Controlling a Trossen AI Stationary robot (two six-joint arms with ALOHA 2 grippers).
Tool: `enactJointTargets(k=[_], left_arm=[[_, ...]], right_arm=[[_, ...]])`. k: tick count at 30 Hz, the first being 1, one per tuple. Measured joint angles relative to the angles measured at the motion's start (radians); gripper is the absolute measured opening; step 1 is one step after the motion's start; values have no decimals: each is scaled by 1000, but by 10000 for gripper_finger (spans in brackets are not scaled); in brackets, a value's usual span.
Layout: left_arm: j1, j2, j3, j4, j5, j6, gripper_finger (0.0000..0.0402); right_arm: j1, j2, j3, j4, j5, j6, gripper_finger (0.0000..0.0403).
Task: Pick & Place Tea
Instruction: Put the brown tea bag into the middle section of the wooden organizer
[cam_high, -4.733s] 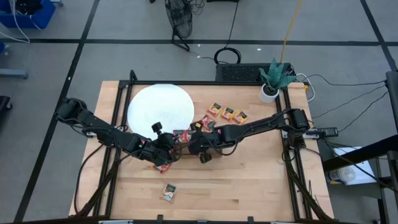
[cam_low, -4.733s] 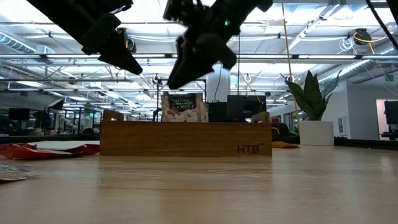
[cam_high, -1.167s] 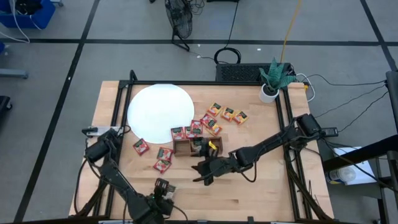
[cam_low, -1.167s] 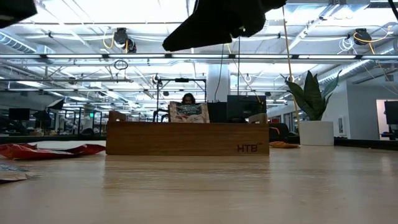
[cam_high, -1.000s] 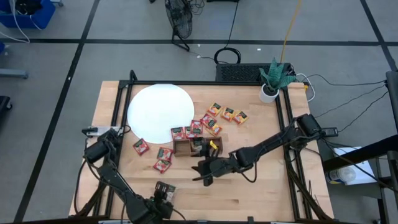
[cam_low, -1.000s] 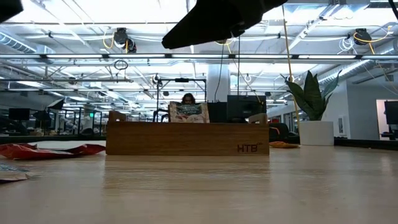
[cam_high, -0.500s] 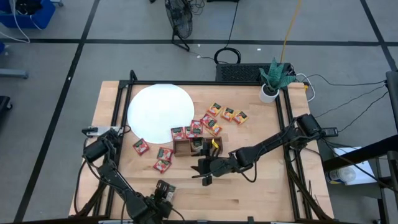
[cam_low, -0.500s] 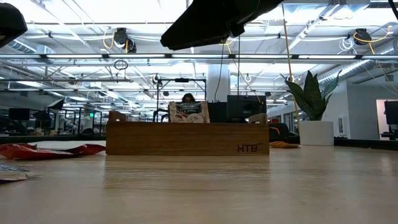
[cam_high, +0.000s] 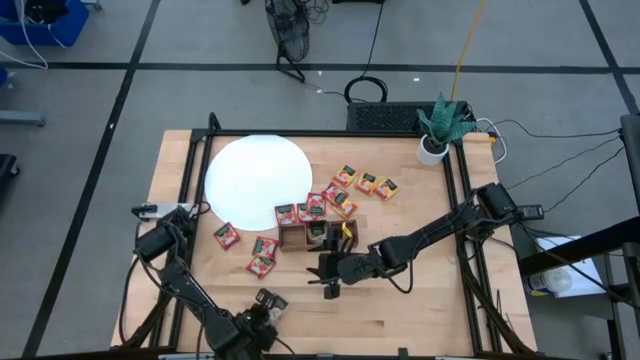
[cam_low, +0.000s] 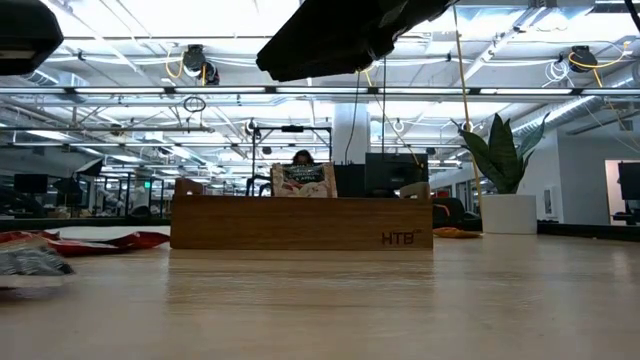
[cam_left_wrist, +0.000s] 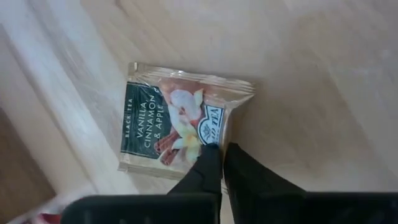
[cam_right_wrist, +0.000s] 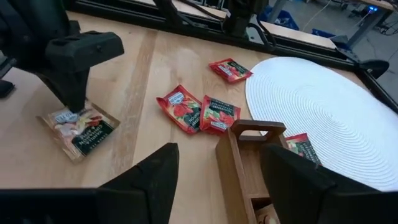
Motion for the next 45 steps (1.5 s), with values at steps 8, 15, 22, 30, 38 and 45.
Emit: enactJointTargets(k=[8, 15, 22, 30, 38, 45], left_arm=[[4, -9, 53, -227, -387, 63, 7], [58, -9, 53, -236, -705, 171, 7], [119, -9, 53, -307, -746, 182, 7], [151, -11, 53, -391, -746, 152, 7], [173, -11, 53, -397, -747, 138, 7], [180, -12, 53, -382, -747, 140, 6]], right_arm=[[-45, 0, -2, -14, -117, 278, 208], [-139, 0, -146, 291, -355, 451, 208], [-202, 0, -273, 562, -501, 553, 208], [-196, 0, -302, 671, -556, 536, 208], [-196, 0, -302, 672, -554, 498, 208], [-209, 0, -302, 649, -549, 473, 127]])
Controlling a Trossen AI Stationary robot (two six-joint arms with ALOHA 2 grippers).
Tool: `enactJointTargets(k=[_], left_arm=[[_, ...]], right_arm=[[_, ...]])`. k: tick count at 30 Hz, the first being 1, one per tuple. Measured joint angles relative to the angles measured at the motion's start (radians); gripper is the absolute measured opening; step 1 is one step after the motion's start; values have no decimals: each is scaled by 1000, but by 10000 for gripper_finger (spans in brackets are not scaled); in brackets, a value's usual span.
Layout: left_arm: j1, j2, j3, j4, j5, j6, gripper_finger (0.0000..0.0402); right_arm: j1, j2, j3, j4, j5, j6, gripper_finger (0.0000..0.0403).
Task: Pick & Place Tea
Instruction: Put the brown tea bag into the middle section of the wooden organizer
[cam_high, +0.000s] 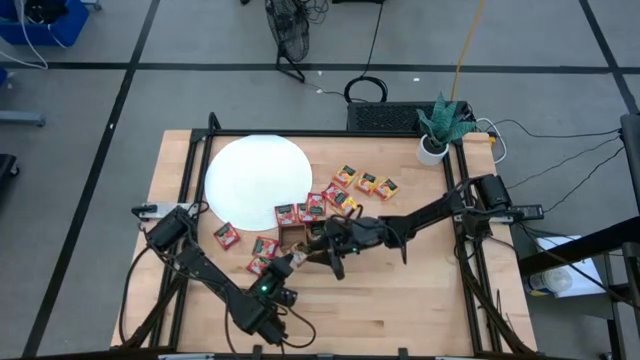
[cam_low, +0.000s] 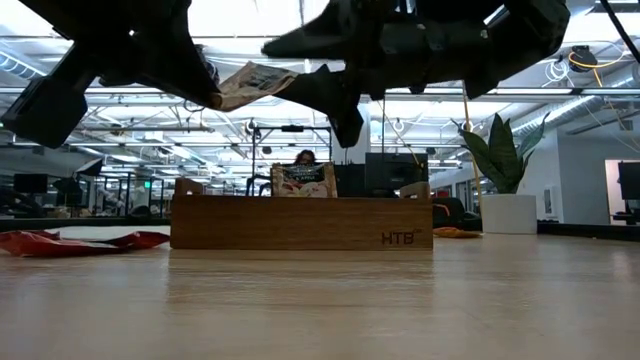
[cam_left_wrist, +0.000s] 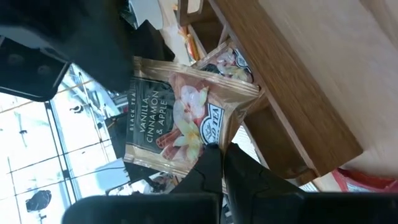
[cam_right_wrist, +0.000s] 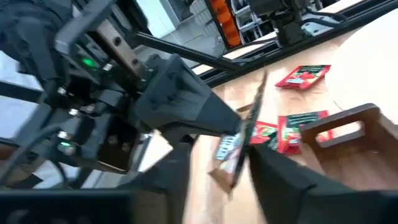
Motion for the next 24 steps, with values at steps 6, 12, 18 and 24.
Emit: enactJointTargets(k=[6, 12, 18, 24], left_arm=[[14, -1, 0, 43, 1, -3, 13], [28, -19, 1, 116, 86, -39, 17], [12, -170, -79, 244, 139, -55, 19], [-5, -452, -324, 650, 338, 97, 20]], right_arm=[[-4, 0, 0, -9, 30, -81, 9], [11, -21, -1, -41, 134, -200, 1], [32, -116, -1, -142, 299, -352, 0], [42, -213, 1, -289, 350, -579, 0]])
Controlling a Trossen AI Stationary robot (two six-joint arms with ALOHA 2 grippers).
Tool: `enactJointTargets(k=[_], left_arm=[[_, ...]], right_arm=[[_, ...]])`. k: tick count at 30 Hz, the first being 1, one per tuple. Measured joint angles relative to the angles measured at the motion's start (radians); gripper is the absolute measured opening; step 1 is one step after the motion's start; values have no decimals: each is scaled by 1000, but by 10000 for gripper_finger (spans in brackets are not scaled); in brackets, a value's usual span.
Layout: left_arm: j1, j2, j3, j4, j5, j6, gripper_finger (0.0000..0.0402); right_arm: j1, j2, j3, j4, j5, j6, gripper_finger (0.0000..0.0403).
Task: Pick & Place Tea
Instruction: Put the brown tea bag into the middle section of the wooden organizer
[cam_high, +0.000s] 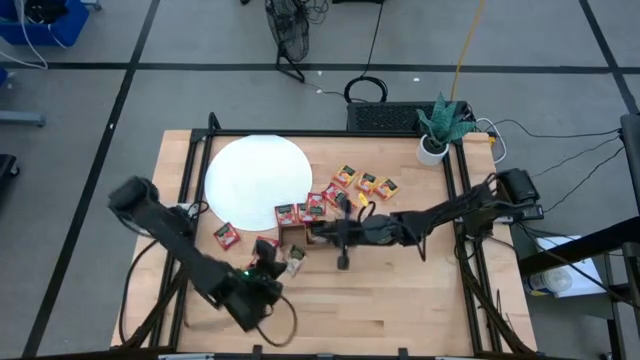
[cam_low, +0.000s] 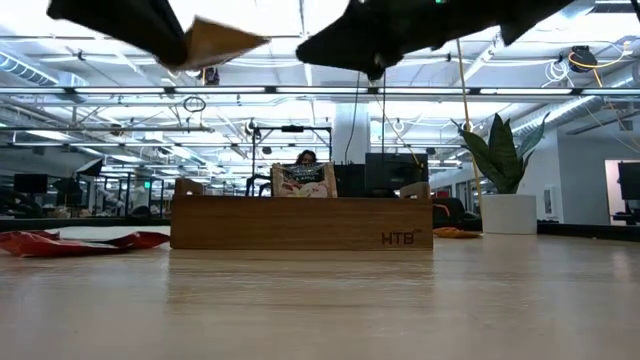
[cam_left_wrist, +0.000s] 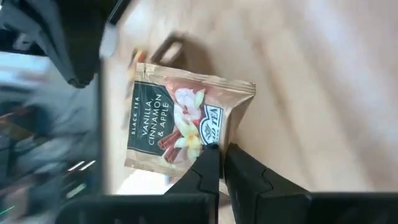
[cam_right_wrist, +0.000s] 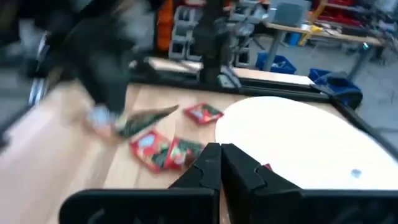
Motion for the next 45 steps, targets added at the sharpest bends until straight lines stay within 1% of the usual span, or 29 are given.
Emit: enactJointTargets(k=[2, 3, 4, 6, 8, 10, 12, 14, 15, 17, 18, 20, 25, 28, 31, 35, 38, 45], left_arm=[[2, -94, -104, 170, 53, 66, 20], [7, -137, -153, 254, 68, 96, 20], [11, -176, -199, 332, 73, 118, 20], [18, -248, -278, 433, 59, 160, 20], [27, -294, -329, 475, 47, 212, 18], [30, -312, -355, 469, 21, 267, 9], [29, -313, -364, 468, -17, 336, 8], [31, -302, -367, 468, -35, 428, 8], [32, -291, -367, 469, -46, 473, 8], [39, -266, -368, 468, -72, 549, 6], [44, -256, -369, 469, -80, 580, 6], [56, -243, -369, 472, -100, 618, 6], [80, -216, -369, 468, -128, 676, 6], [93, -211, -368, 469, -133, 717, 6], [112, -211, -368, 469, -139, 736, 6], [135, -211, -368, 466, -176, 767, 6], [156, -211, -368, 462, -179, 797, 5], [192, -211, -368, 468, -154, 791, 5]], right_arm=[[1, -20, 0, -59, 16, -11, 0], [-5, -24, -1, -66, 15, 18, 0], [-12, -25, 0, -64, 10, 54, 0], [-21, -25, 0, -74, -8, 99, 0], [-20, -24, 0, -86, -7, 122, 0], [-22, -24, 0, -87, -12, 173, 0], [-36, -24, 0, -79, -16, 250, 0], [-51, -11, 0, -35, -12, 338, 0], [-58, -1, 0, -1, -25, 364, 1], [-78, 23, -1, 63, -126, 384, 13], [-89, 39, 0, 103, -179, 408, 24], [-120, 58, 0, 129, -253, 475, 54], [-195, 102, -2, 192, -377, 659, 158], [-206, 129, -1, 275, -432, 719, 209], [-208, 135, -1, 313, -441, 758, 237], [-203, 135, -1, 316, -452, 770, 240], [-198, 135, -1, 287, -456, 784, 226], [-200, 136, -1, 253, -425, 783, 189]])
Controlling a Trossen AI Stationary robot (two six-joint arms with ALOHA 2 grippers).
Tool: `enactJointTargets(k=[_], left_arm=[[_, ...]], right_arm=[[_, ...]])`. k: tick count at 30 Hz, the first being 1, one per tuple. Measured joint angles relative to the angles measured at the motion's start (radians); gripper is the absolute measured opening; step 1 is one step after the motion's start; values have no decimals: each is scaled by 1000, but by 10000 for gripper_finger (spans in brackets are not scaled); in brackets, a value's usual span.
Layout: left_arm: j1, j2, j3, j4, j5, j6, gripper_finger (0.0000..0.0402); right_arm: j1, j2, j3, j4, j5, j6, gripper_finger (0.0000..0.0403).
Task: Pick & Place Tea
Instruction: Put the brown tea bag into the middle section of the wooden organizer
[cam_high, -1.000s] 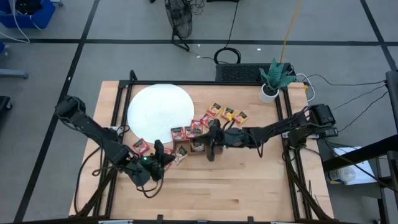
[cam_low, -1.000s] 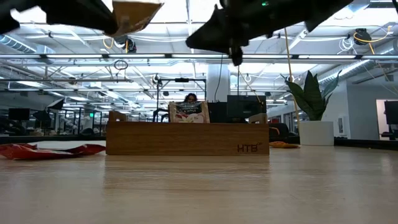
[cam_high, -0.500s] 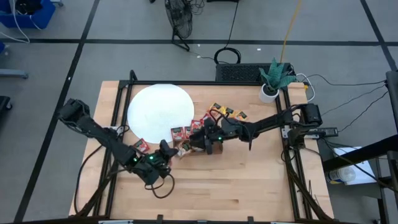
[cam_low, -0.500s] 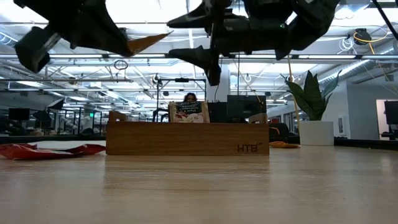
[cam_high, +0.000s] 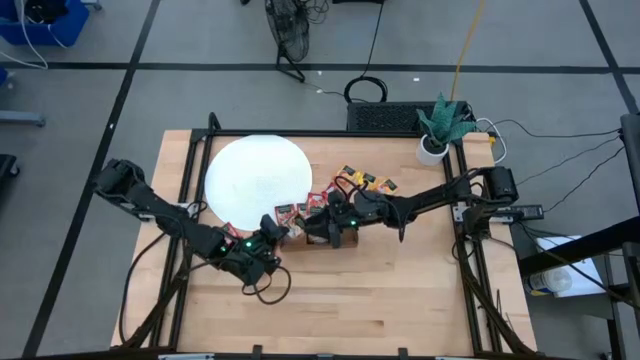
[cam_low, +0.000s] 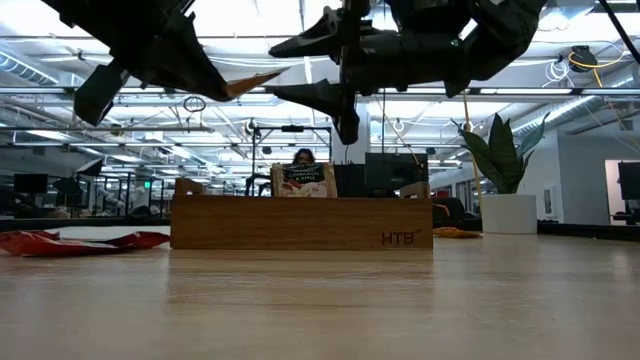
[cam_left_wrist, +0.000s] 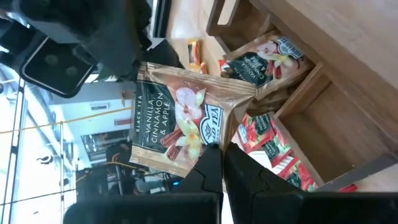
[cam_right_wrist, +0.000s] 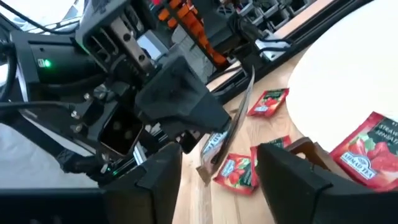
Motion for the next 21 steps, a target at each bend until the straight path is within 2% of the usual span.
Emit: enactJointTargets(k=[8, 15, 21], left_arm=[[5, 0, 0, 7, 13, -3, 5], [5, 0, 0, 31, 49, -10, 5], [15, 0, 0, 35, 54, -22, 6]], right_arm=[[-10, 0, 0, -18, 21, -14, 129], [-21, 0, 0, -18, 21, -106, 14], [-2, 0, 0, -33, 5, -144, 1]])
